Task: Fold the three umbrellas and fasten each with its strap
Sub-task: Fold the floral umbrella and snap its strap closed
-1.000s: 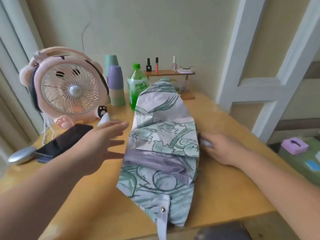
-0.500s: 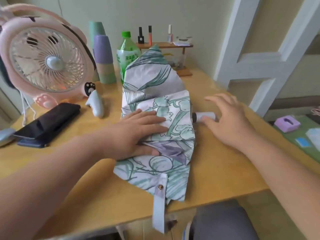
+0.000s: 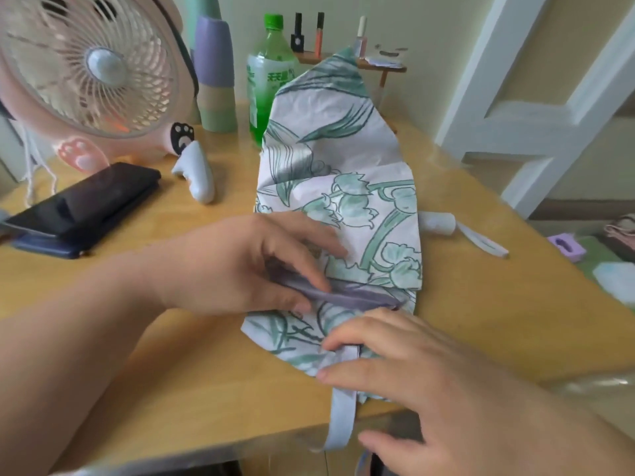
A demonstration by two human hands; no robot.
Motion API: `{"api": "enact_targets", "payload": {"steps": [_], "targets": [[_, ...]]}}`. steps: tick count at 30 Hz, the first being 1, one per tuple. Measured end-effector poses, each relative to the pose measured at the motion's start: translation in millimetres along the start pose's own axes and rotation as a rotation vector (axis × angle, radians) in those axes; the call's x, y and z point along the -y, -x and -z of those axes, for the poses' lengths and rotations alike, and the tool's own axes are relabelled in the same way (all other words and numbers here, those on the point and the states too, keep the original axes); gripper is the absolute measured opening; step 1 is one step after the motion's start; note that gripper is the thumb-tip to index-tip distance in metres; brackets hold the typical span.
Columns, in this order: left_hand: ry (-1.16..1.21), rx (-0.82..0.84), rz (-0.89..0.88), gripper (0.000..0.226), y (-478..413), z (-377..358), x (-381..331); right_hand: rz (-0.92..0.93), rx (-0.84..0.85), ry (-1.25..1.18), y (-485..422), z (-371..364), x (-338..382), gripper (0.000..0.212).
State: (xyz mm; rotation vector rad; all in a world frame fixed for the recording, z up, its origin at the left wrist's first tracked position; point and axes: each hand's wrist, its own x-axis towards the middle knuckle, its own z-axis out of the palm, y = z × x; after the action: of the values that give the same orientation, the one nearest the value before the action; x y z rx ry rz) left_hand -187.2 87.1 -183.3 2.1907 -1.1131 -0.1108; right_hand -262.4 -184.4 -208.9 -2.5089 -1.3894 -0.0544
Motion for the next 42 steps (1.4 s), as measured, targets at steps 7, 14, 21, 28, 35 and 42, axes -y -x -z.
{"api": "enact_targets", "payload": {"steps": [7, 14, 21, 28, 35, 42], "targets": [[0.009, 0.063, 0.059, 0.029, 3.3, -4.3, -0.7, -0.1, -0.224, -0.182, 0.3, -11.2, -4.7, 0.038], [0.119, 0.037, 0.095, 0.026, 3.6, -5.7, -7.0, -0.207, -0.401, -0.392, -23.3, -3.9, -3.1, 0.013], [0.154, -0.147, 0.126, 0.03, -2.8, -13.1, -9.6, -0.481, -0.439, -0.964, -57.6, 56.9, -37.6, 0.031], [0.288, -0.427, 0.113, 0.013, -7.8, -12.2, -6.3, -0.485, -0.628, -1.081, -73.4, 60.8, -49.6, 0.014], [0.22, -0.391, 0.036, 0.019, -6.2, -15.9, -19.5, -0.462, -0.737, -1.014, -66.3, 48.6, -34.4, 0.004], [0.303, -0.48, 0.096, 0.009, -14.0, -28.0, -29.5, -0.289, -0.716, -0.758, -66.7, 42.1, -14.1, 0.016]]}}
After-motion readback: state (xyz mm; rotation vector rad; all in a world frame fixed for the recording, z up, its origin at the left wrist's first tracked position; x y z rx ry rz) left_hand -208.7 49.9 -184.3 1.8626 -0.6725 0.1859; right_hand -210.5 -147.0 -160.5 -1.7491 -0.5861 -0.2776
